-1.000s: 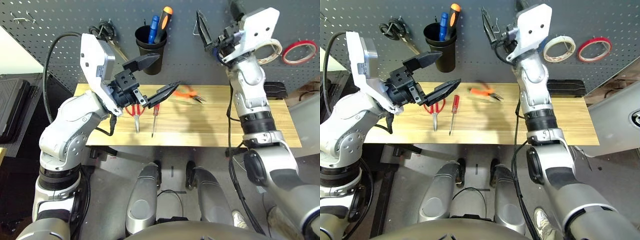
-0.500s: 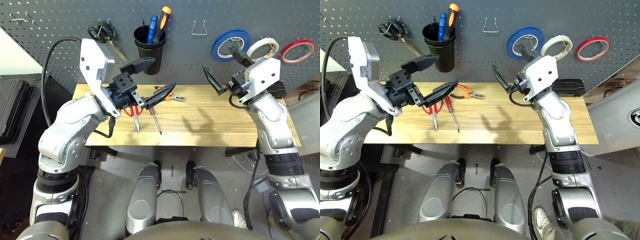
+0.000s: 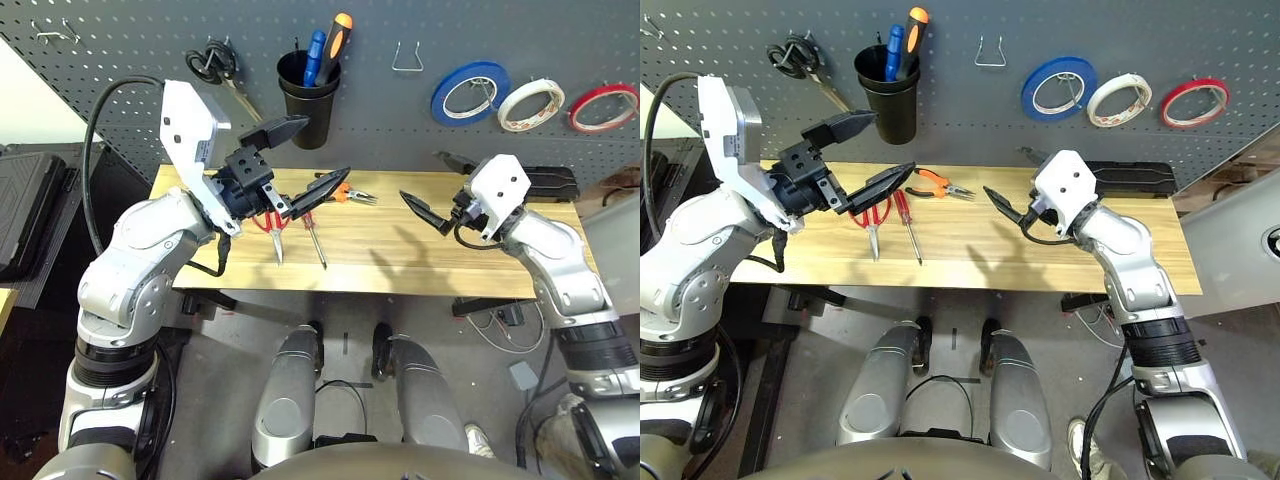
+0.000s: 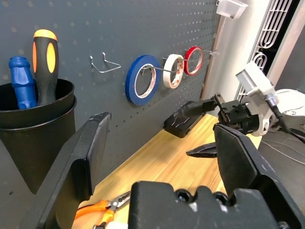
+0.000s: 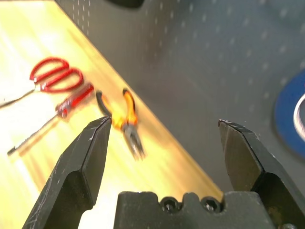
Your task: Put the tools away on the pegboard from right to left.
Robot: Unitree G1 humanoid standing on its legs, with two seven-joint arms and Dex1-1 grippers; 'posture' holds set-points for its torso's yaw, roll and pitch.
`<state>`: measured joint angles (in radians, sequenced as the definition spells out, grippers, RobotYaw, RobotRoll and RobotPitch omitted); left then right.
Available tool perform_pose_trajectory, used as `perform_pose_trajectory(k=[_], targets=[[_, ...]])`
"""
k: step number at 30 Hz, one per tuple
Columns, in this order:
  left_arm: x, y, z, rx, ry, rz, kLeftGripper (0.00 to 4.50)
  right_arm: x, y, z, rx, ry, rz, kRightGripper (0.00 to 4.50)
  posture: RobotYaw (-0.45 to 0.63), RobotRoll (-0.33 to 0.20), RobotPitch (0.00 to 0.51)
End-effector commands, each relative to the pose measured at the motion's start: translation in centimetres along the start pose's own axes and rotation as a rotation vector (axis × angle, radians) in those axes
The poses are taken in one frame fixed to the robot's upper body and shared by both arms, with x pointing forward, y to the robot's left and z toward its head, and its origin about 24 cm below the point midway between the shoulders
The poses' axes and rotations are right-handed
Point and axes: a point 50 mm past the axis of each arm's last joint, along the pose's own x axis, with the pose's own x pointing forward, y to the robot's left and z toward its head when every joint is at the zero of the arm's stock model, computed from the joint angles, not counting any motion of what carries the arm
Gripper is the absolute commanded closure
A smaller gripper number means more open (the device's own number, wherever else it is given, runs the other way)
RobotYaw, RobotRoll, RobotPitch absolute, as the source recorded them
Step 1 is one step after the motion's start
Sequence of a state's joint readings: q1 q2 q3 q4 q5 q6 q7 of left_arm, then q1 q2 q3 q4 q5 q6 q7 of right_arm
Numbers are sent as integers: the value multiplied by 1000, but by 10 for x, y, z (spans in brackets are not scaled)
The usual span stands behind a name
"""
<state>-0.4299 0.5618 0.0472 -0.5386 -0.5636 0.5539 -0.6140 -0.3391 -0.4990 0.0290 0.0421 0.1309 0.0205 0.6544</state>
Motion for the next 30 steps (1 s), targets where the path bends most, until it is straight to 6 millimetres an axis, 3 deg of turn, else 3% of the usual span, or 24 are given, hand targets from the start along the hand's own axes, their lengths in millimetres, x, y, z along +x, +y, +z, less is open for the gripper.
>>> perform_pose_trajectory(k=[1, 9, 20, 30], targets=[[0, -4, -1, 11, 8, -25, 0, -4, 2, -10, 15, 58, 20, 26, 241, 0, 235], [2, -3, -1, 16, 7, -25, 0, -9, 1, -20, 30, 108, 32, 26, 241, 0, 236], [2, -4, 0, 16, 8, -21, 0, -43, 2, -61, 178, 273, -103, 26, 244, 0, 239], [3, -3, 0, 19, 12, -27, 0, -50, -4, -67, 206, 270, -188, 26, 233, 0, 236]])
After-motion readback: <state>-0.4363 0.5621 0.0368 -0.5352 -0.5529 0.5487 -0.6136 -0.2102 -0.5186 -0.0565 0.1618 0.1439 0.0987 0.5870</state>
